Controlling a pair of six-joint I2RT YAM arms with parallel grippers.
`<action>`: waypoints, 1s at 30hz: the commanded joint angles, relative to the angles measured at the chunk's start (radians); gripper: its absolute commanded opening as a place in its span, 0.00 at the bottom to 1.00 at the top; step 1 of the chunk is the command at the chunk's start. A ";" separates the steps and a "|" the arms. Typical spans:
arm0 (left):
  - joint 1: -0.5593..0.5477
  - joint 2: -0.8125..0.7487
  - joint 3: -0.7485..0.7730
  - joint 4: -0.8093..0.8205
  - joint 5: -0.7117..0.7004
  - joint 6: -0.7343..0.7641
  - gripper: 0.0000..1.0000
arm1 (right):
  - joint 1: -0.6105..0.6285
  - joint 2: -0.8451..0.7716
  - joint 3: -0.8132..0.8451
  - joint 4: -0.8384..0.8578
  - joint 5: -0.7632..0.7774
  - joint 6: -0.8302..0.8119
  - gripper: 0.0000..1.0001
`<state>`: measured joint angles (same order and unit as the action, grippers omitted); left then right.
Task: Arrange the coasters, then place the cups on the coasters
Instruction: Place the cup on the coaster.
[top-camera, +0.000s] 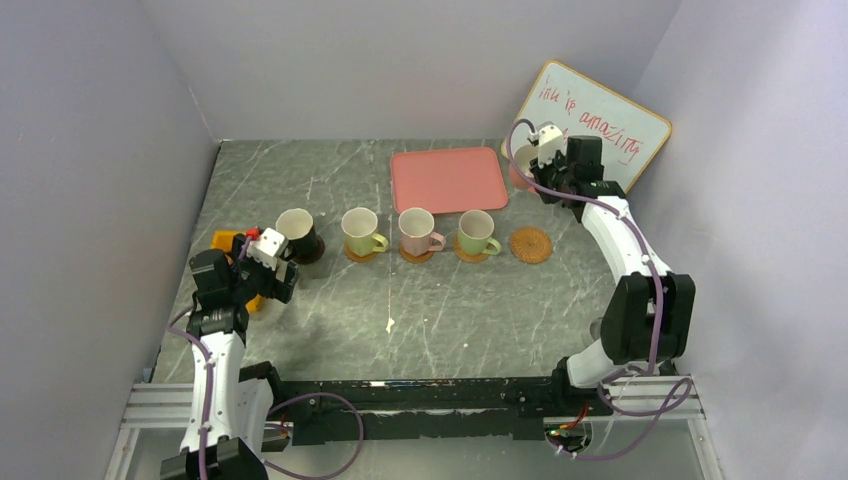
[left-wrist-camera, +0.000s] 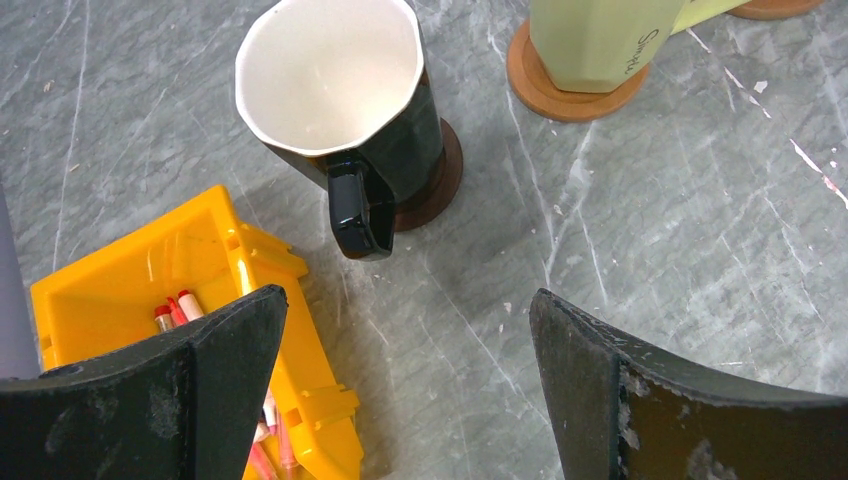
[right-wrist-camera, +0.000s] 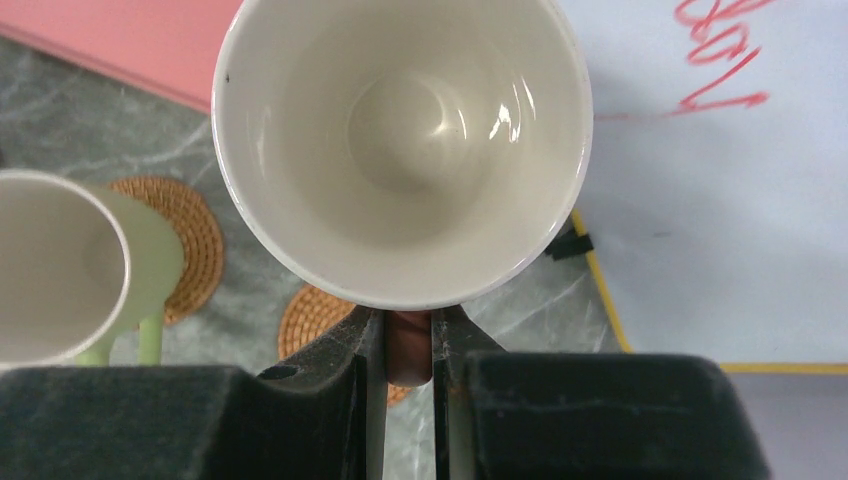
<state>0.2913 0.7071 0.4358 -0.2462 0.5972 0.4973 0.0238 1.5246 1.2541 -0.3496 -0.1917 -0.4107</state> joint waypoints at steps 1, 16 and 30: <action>0.004 -0.020 0.006 0.021 0.010 0.021 0.96 | -0.020 -0.107 -0.043 0.005 -0.051 -0.033 0.00; 0.005 -0.019 0.006 0.022 0.007 0.020 0.96 | -0.179 -0.267 -0.254 0.082 -0.112 0.155 0.00; 0.004 -0.024 0.003 0.023 0.009 0.021 0.96 | -0.182 -0.237 -0.239 0.030 -0.092 0.158 0.00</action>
<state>0.2913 0.6952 0.4355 -0.2462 0.5972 0.4976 -0.1566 1.2961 0.9833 -0.4175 -0.2707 -0.2760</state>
